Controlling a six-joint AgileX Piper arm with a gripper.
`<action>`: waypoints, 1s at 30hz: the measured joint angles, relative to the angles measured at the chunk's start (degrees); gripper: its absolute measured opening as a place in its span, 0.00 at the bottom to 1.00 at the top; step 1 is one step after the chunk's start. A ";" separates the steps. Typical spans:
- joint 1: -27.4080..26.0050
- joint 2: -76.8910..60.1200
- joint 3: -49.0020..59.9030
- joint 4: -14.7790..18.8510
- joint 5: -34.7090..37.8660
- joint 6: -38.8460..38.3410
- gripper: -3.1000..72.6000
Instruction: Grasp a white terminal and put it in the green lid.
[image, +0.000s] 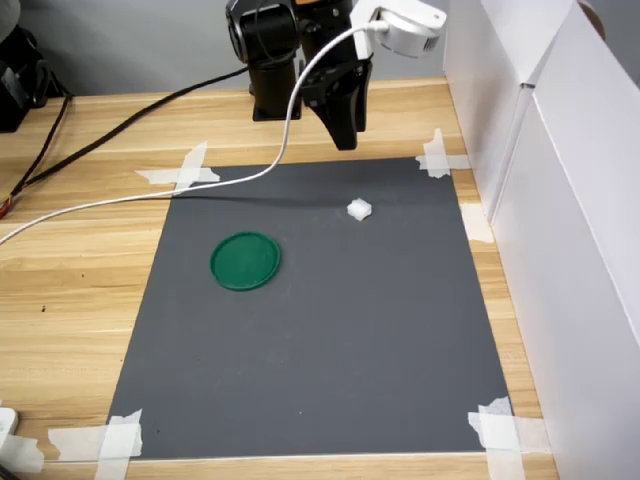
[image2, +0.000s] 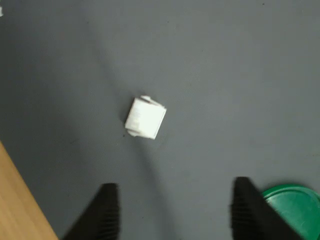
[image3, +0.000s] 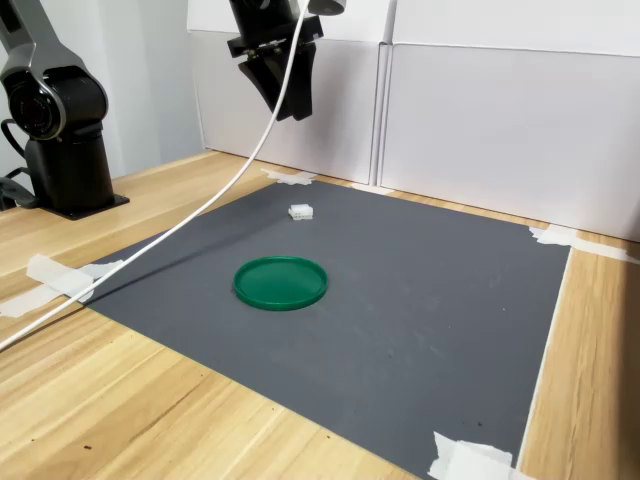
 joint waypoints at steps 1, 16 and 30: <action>0.00 0.00 0.00 0.00 -0.52 0.00 0.88; 0.00 4.50 -0.98 1.85 2.37 5.53 0.99; 4.87 9.95 -1.26 -5.39 -0.09 13.43 0.99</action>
